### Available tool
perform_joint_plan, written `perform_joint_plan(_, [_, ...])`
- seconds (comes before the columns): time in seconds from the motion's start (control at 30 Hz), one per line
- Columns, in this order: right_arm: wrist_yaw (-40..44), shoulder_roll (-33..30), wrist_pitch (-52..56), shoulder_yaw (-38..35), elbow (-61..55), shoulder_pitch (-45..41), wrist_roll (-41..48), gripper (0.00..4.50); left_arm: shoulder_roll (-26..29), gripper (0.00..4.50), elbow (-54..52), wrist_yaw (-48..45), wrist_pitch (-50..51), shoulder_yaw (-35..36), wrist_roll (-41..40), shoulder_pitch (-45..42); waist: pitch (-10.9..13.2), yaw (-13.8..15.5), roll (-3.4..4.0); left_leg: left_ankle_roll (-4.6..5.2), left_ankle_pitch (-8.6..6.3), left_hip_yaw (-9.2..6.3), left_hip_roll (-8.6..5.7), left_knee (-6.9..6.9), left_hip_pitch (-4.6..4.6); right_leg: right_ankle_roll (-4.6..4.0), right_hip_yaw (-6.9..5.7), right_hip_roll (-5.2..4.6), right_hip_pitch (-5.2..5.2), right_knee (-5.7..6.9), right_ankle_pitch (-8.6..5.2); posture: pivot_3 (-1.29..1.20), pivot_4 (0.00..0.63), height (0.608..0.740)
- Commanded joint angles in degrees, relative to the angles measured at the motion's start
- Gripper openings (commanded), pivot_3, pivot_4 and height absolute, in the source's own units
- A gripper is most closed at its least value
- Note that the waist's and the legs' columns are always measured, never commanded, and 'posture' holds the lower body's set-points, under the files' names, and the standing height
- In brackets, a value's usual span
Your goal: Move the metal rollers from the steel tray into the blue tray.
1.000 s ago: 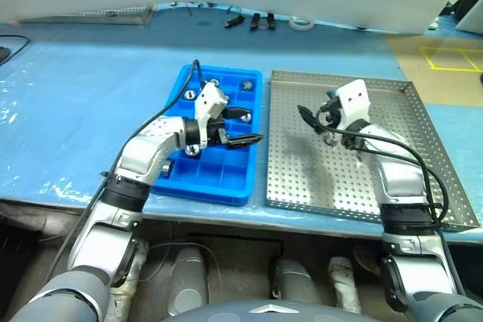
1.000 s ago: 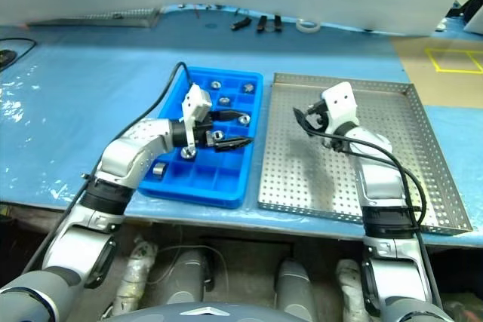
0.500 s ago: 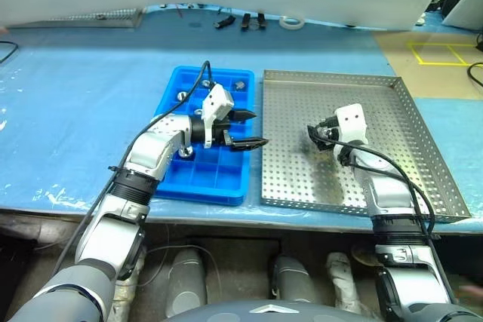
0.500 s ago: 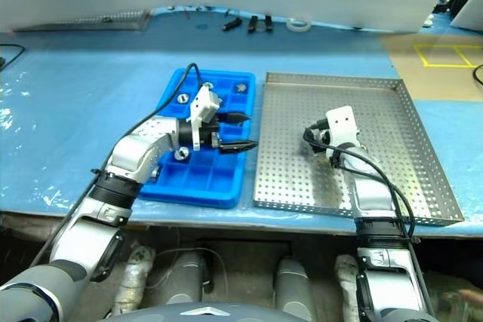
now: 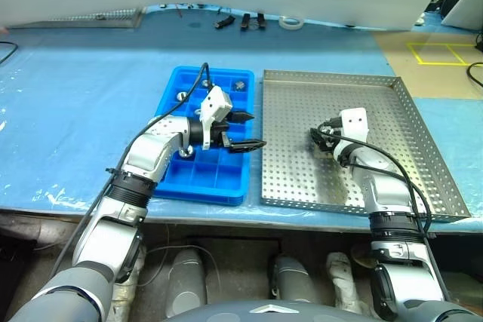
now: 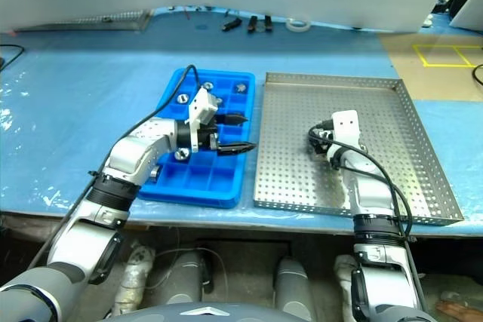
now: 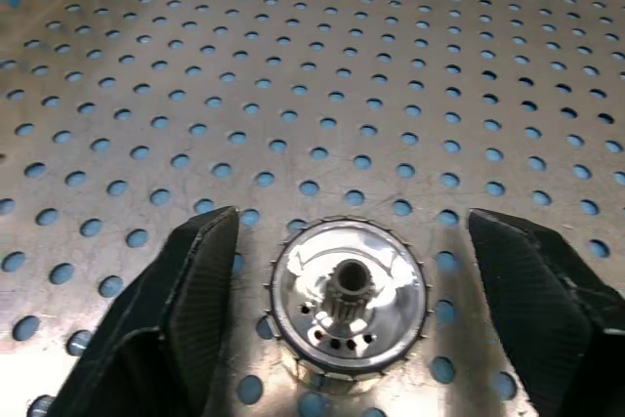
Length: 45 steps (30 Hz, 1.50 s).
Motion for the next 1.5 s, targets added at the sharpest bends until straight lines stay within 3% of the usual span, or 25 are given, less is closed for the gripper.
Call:
perform_joint_plan(0.03, [0.3,0.0,0.06,0.43,-3.06,-0.16,0.81,2.73,0.47,4.5,-2.3,0.08,-0.09,0.9,-0.13,-0.21,0.0,0.01,0.0,0.0,0.0,0.0,0.0,0.0,0.0,0.0,0.0,0.0,0.0,0.0,0.0,-0.14,0.15,0.74])
perform_joint_plan(0.13, [0.44,-0.05,0.32,0.48,-3.31,0.06,0.86,1.71,0.55,4.5,-2.3,0.06,-0.11,0.83,-0.1,-0.22,0.0,0.07,0.0,0.0,0.0,0.0,0.0,0.0,-0.01,0.0,0.0,0.0,0.0,0.0,0.0,-0.14,0.15,0.74])
perform_joint_plan(0.17, [0.46,-0.08,0.47,0.45,-3.33,0.05,0.9,1.65,0.55,4.5,-2.21,0.05,-0.16,0.82,-0.09,-0.27,0.0,0.07,0.0,0.0,0.0,0.0,0.0,0.0,-0.01,0.0,0.0,0.0,0.0,0.0,0.0,-0.14,0.15,0.74])
perform_joint_plan(0.43, [2.5,-0.25,0.99,1.2,-6.2,-0.15,1.65,1.66,1.05,4.5,-2.97,-0.07,0.39,1.03,-0.41,0.11,0.0,0.04,0.0,0.0,0.0,0.0,0.01,-0.01,0.0,0.0,0.0,0.0,0.0,-0.01,0.0,-0.13,0.15,0.74])
perform_joint_plan(0.8, [18.57,-2.61,5.27,10.28,-15.99,-6.14,8.3,1.66,7.56,4.5,-12.73,0.35,5.61,5.31,-3.98,6.06,0.01,0.34,0.01,-0.02,0.0,0.02,0.06,-0.1,-0.02,0.0,-0.04,0.01,-0.12,-0.01,0.0,0.02,0.15,0.74])
perform_joint_plan(1.17, [35.54,-2.82,1.3,20.98,-9.96,-13.91,9.46,1.66,14.77,4.5,-29.25,7.32,10.27,14.51,-7.25,22.75,0.01,4.76,0.01,-0.17,0.1,-0.04,0.12,-0.47,-0.13,-0.08,-0.21,0.01,-0.34,-0.03,-0.05,0.32,0.15,0.74])
perform_joint_plan(1.33, [39.16,-1.39,-0.55,23.81,-6.41,-17.42,8.48,1.66,16.55,4.5,-35.99,10.57,11.69,18.22,-8.52,32.06,0.01,6.82,0.0,-0.29,0.17,-0.08,0.2,-0.64,-0.13,-0.17,-0.29,0.01,-0.38,-0.03,-0.11,0.39,0.15,0.74])
perform_joint_plan(1.5, [38.22,1.23,-4.04,24.82,-0.3,-20.02,6.13,1.66,16.34,4.5,-39.23,13.89,12.53,19.4,-9.79,35.07,0.01,9.38,0.0,-0.38,0.22,-0.15,0.31,-0.7,-0.15,-0.23,-0.39,0.05,-0.39,0.01,-0.14,0.44,0.15,0.74])
